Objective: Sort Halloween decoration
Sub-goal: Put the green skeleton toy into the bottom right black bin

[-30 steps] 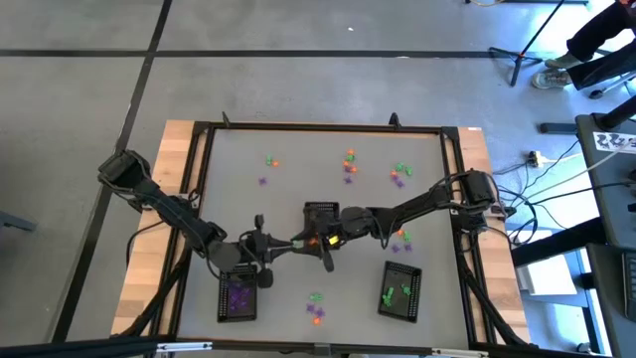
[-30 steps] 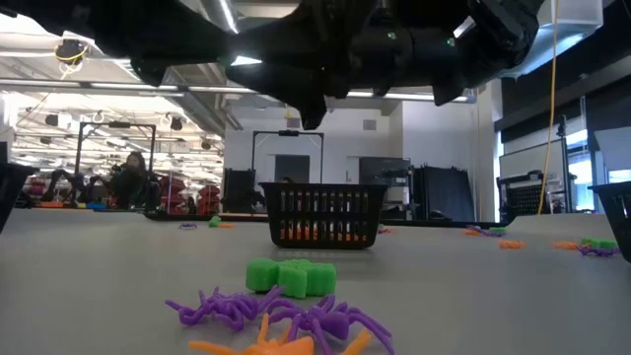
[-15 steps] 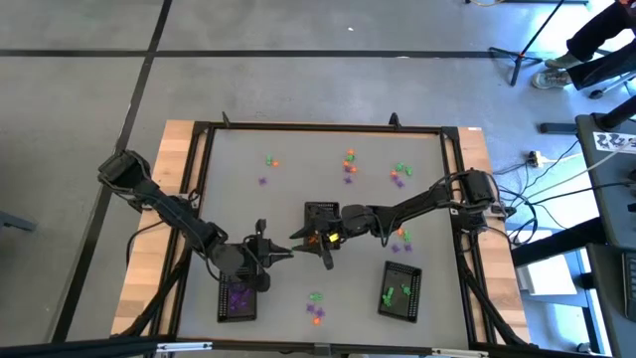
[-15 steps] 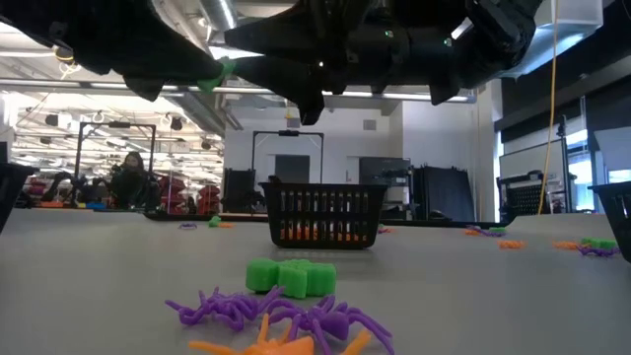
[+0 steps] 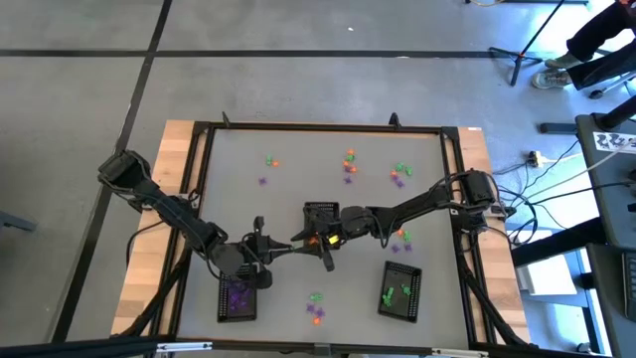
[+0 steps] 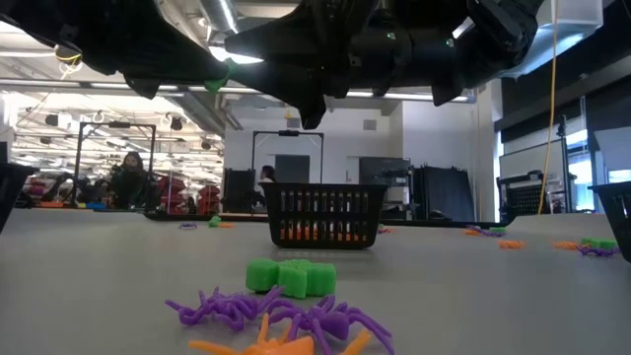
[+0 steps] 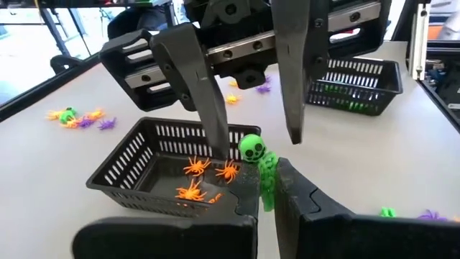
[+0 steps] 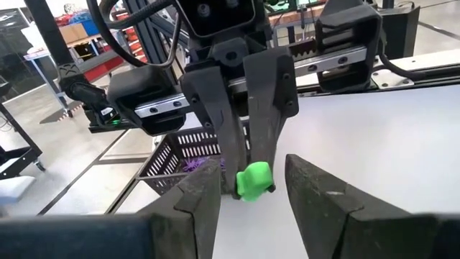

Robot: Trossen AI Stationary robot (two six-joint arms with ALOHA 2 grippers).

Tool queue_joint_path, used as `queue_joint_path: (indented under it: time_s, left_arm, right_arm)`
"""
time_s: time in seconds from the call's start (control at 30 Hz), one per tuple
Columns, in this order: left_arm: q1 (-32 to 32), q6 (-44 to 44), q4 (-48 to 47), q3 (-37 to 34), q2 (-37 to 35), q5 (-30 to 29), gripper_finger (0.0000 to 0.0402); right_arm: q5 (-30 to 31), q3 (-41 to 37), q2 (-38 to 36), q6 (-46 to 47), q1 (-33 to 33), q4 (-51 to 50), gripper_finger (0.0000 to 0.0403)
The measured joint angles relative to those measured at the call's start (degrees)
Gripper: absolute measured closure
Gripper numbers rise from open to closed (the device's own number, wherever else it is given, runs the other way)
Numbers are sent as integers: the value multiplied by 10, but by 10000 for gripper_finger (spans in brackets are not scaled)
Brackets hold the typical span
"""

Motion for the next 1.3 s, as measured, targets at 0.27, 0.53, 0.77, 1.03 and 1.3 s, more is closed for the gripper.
queue_joint_path:
  time_s: [0.27,0.53,0.77,1.03,1.3]
  left_arm:
    - [0,1,3,0,0,-9,401]
    - [0,5,6,0,0,-9,401]
    - [0,5,6,0,0,-7,401]
    - [0,-13,4,-1,0,0,372]
    - [0,-10,3,-1,1,-3,338]
  right_arm:
    - [0,0,0,0,0,0,303]
    - [-5,0,-1,3,0,-2,365]
    - [-5,1,-2,1,0,-14,394]
    - [-5,1,-2,0,0,-14,401]
    - [-5,1,-2,17,0,-15,401]
